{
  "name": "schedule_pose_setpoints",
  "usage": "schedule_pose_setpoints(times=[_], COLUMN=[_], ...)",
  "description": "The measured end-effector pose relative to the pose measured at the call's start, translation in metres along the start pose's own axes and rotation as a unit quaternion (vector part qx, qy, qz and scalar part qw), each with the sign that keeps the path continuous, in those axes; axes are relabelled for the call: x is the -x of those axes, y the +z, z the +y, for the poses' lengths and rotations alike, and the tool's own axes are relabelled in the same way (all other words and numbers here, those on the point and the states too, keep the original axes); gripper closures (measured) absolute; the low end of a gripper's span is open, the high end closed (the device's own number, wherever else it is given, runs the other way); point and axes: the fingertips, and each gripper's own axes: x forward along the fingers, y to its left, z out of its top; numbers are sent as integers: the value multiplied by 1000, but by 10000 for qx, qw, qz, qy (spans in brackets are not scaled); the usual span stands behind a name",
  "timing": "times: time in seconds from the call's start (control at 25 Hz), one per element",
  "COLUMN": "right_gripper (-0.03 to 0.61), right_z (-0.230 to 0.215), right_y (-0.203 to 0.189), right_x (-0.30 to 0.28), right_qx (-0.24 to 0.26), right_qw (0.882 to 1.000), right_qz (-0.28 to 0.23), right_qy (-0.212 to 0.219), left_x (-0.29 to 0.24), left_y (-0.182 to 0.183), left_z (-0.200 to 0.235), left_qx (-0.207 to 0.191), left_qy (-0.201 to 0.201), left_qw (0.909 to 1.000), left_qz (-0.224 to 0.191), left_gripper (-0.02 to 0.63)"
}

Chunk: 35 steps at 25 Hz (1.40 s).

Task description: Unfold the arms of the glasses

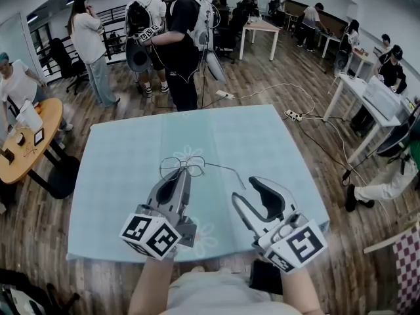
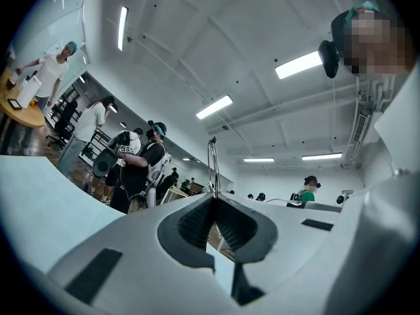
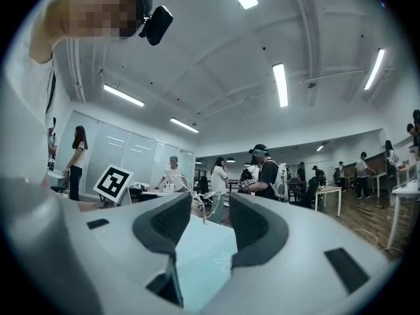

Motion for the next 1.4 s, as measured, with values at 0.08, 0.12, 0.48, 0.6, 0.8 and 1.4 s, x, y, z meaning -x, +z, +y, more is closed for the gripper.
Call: schedule_pose_setpoints(times=[0.08,0.12,0.48,0.6,0.8,1.4], right_gripper=[382,382,382,383,422,451], right_z=[2,2,11,15,13,7], right_y=[-3,-5,-24,-28,-43,-63], right_x=[-1,-2,-23,-34,-53,-89], right_qx=[-3,-23,-507,-585,-744,-1239], right_qw=[10000,10000,9984,9978,9967,9917], right_qz=[38,58,140,205,260,350], right_qy=[37,48,191,215,195,-26], left_x=[-1,-1,-4,-3,-4,-6], left_y=[0,1,9,13,14,12], left_z=[0,0,-7,-10,-13,-9], left_qx=[25,29,72,88,108,171], left_qy=[-11,-24,-143,-185,-227,-126], left_qw=[10000,10000,9998,9997,9995,9996], left_qz=[-22,-33,-132,-143,-189,-191], left_gripper=[604,604,606,604,604,604])
